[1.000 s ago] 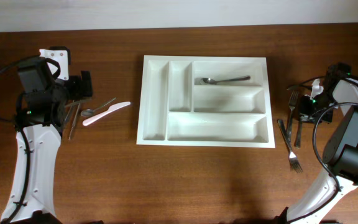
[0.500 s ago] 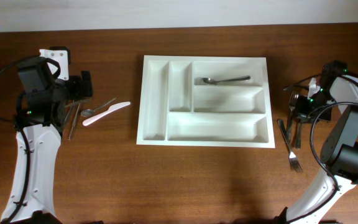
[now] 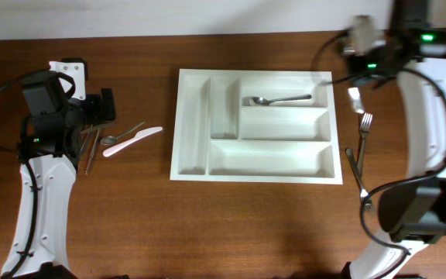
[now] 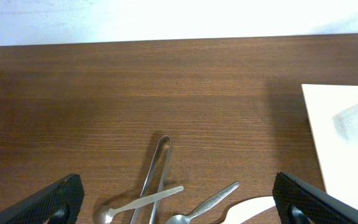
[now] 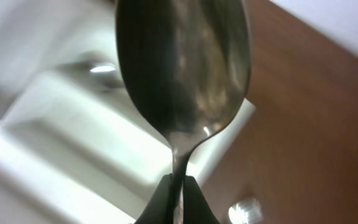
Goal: Pack container
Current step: 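Carry the spoon with right gripper into the top-right compartment, then open right gripper and return it to the forks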
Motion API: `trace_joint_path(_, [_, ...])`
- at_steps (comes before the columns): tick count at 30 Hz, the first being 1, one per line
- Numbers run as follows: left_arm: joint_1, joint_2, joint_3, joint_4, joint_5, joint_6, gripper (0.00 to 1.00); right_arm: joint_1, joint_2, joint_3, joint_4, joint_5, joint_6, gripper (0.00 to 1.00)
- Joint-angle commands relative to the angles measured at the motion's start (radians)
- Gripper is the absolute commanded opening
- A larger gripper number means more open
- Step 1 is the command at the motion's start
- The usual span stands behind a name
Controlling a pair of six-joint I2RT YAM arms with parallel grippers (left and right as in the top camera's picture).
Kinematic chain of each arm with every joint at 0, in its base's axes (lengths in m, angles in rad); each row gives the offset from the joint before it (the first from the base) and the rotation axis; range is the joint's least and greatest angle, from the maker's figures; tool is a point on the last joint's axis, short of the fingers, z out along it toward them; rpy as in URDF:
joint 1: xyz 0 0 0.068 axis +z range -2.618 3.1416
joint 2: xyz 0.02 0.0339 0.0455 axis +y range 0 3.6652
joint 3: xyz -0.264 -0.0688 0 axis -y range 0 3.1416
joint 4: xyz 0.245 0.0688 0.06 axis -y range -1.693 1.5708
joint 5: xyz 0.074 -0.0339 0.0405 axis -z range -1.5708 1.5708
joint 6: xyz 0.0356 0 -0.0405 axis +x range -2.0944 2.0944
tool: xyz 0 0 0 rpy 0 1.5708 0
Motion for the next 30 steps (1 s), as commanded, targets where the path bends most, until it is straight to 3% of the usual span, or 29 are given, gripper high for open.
trace_joint_path(1, [0.002, 0.006, 0.018, 0.002, -0.004, -0.005, 0.99, 0.118, 0.058, -0.007, -0.008, -0.106, -0.465, 0.04])
trace_joint_path(5, [0.002, 0.006, 0.018, 0.002, -0.004, -0.005, 0.99, 0.184, 0.121, -0.007, 0.0, -0.106, -0.777, 0.04])
trace_joint_path(9, [0.002, 0.006, 0.018, 0.002, -0.004, -0.005, 0.99, 0.199, 0.198, -0.007, 0.06, -0.105, -0.896, 0.04])
trace_joint_path(16, [0.002, 0.006, 0.018, 0.002, -0.004, -0.005, 0.99, 0.169, 0.335, -0.007, 0.177, -0.099, -0.898, 0.04])
trace_joint_path(25, [0.002, 0.006, 0.018, 0.002, -0.004, -0.005, 0.99, 0.166, 0.384, -0.006, 0.196, -0.099, -0.896, 0.05])
trace_joint_path(29, [0.002, 0.006, 0.018, 0.002, -0.004, -0.005, 0.99, 0.166, 0.36, 0.021, 0.195, -0.095, -0.753, 0.15])
trace_joint_path(30, [0.002, 0.006, 0.018, 0.002, -0.004, -0.005, 0.99, 0.166, 0.341, 0.053, 0.195, -0.079, -0.645, 0.17])
